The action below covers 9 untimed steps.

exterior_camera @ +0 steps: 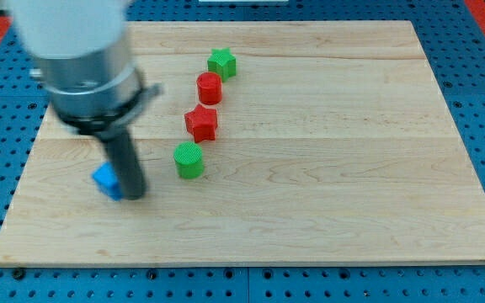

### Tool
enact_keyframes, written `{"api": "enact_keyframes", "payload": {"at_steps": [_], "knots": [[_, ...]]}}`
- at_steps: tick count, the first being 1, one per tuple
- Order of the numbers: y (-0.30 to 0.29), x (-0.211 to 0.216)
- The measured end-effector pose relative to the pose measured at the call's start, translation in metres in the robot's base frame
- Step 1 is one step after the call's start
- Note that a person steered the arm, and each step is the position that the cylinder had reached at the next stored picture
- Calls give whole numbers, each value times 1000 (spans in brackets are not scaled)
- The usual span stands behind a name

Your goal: Push the cube below the triangle

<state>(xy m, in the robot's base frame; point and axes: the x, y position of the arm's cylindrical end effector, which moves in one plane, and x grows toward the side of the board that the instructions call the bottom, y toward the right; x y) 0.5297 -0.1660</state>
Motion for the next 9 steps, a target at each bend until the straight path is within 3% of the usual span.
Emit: {"api": "enact_keyframes", "payload": {"at_steps": [2, 3, 7, 9], "knots": [[-31, 9], [-57, -18], [-47, -26], [-48, 24]]}}
